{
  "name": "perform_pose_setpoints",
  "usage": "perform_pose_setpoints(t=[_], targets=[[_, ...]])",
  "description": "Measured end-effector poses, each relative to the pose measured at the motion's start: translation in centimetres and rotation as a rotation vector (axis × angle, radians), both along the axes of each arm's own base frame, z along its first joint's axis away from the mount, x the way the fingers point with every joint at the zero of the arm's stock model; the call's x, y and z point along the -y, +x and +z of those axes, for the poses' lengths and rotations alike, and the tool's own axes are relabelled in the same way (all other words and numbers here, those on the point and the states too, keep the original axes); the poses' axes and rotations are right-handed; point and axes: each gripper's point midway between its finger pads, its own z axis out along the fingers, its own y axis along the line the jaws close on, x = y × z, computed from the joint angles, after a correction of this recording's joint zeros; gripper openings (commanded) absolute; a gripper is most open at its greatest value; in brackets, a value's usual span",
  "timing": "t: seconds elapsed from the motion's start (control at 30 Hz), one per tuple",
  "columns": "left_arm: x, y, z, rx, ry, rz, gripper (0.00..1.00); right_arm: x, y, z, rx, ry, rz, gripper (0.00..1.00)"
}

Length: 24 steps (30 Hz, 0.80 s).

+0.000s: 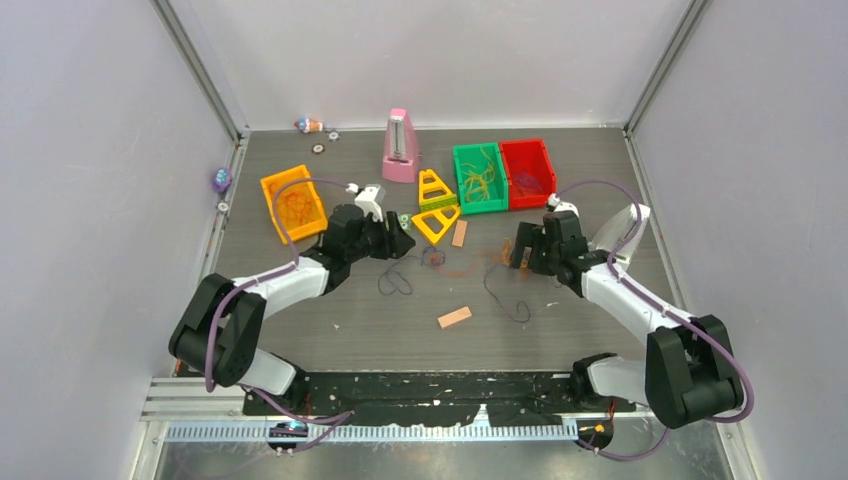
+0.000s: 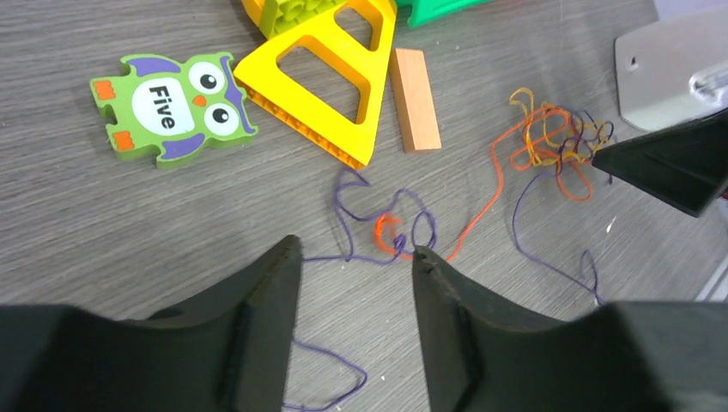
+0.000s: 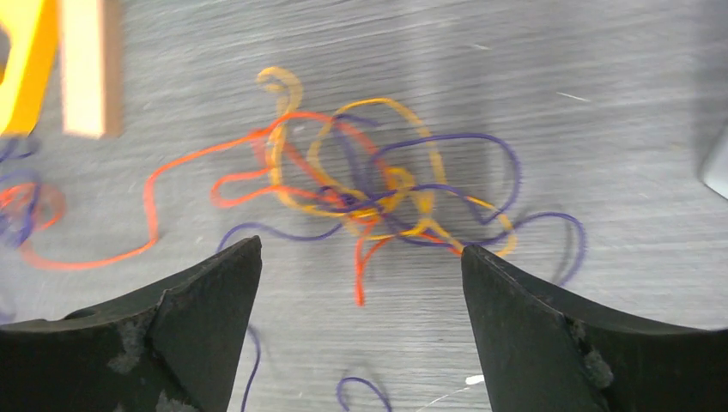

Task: Untangle the cables
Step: Untie the cable.

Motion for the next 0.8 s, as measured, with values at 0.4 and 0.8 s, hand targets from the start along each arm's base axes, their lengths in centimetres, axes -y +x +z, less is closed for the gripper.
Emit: perform_pose_setpoints(t=[0.4,0.8], targets=[[-1.3,-0.4,-1.2,-0.053,0.152,0.003,0.58,-11.2,0.6,4.5,0.076,-0.080,0.547,0.79],[0.5,-0.8,-4.0,-0.136,0.335,-0.116,0.59,-11.8,1.4,-1.1,-0.116,-0.158,0.462,0.64]])
